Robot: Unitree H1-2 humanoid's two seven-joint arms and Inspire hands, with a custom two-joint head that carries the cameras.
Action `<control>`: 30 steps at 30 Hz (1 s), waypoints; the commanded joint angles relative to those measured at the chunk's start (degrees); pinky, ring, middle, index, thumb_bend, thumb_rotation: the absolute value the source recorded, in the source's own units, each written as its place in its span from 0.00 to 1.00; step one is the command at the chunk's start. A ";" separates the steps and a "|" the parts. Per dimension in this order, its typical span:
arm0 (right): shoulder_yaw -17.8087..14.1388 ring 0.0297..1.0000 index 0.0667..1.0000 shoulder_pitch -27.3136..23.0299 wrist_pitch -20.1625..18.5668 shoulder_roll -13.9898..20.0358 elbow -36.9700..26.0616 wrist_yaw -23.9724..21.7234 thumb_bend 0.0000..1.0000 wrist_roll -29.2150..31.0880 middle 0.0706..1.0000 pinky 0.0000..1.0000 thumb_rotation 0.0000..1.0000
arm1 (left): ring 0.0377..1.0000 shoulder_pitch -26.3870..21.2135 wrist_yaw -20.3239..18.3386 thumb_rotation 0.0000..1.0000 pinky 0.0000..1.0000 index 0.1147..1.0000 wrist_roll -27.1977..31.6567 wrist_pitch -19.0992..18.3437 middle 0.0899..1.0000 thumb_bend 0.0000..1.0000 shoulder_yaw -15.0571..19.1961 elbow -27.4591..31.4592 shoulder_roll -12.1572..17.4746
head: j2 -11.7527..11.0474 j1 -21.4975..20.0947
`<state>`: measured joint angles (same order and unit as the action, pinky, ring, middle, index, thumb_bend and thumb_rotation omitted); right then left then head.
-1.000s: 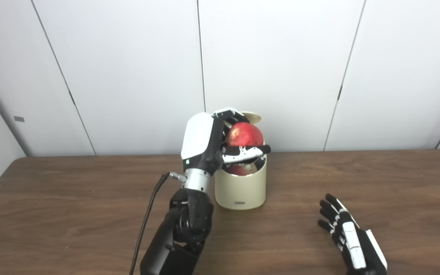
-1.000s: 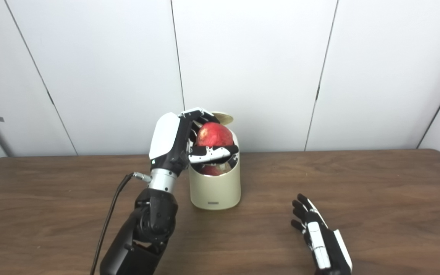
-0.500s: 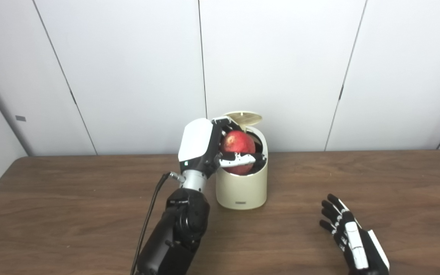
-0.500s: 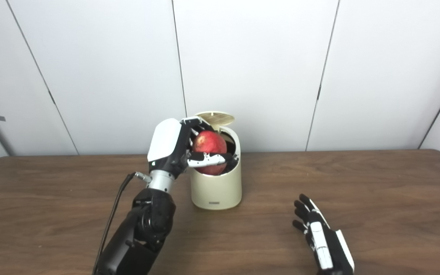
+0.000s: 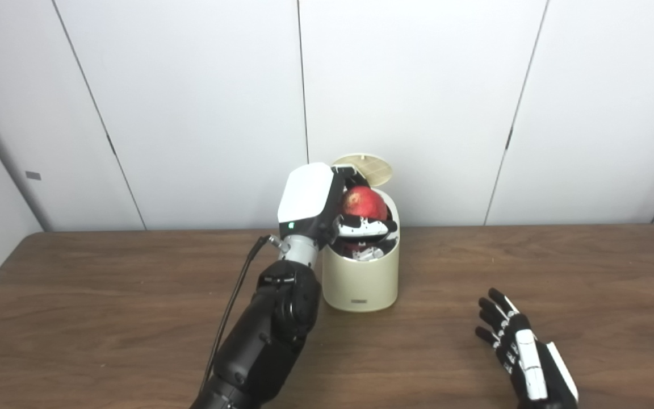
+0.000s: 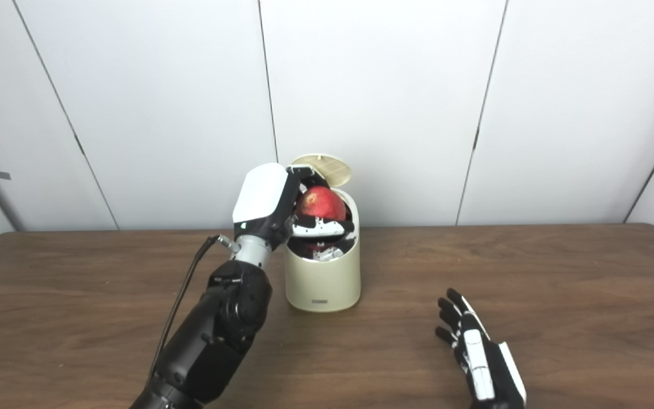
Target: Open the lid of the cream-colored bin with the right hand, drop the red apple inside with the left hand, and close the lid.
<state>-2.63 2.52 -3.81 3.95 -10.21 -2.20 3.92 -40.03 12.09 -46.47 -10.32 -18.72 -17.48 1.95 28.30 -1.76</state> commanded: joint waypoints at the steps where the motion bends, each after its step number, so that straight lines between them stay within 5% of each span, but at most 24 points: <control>1: 0.02 0.92 0.94 -1.38 2.20 0.07 -0.52 -0.18 0.61 0.01 0.89 0.87 1.00 | 0.40 -3.45 1.31 0.00 0.30 0.44 -0.99 -0.29 0.51 0.47 0.12 0.83 0.03 | 0.02 -0.02; 16: -0.27 0.91 0.93 -1.16 2.79 1.15 -0.91 -0.68 0.62 0.64 0.86 0.89 1.00 | 0.42 -1.88 1.45 0.00 0.31 0.45 -2.07 -1.51 0.49 0.47 -0.90 3.68 -0.15 | 0.78 0.96; 22: -0.39 0.90 0.92 -1.06 3.01 1.32 -0.89 -1.04 0.63 1.61 0.84 0.91 1.00 | 0.45 -2.12 0.79 0.00 0.40 0.42 -6.18 -5.47 0.48 0.50 -2.33 3.31 0.27 | 0.98 1.17; 27: 0.09 0.87 0.89 -1.16 3.25 2.21 -1.15 -1.46 0.63 0.18 0.79 0.90 1.00 | 0.47 -2.34 -2.44 0.00 0.39 0.42 -8.87 -8.73 0.41 0.53 -3.76 3.77 0.91 | 1.35 1.28; 29: 0.08 0.86 0.87 -1.24 3.25 2.22 -1.23 -1.50 0.63 0.05 0.77 0.90 1.00 | 0.51 -2.49 -4.35 0.05 0.43 0.43 -9.81 -10.36 0.52 0.53 -4.27 3.89 1.07 | 1.35 1.28; 30: 0.08 0.85 0.86 -1.26 3.14 2.22 -1.32 -1.51 0.63 0.02 0.76 0.89 1.00 | 0.55 -2.51 -5.17 0.04 0.46 0.49 -10.08 -10.94 0.56 0.76 -4.43 4.02 1.14 | 1.35 1.28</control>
<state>-2.56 2.52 -2.66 5.92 -9.66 -3.48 4.05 -40.06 8.36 -55.51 -19.70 -23.07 -14.73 2.45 29.62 -0.44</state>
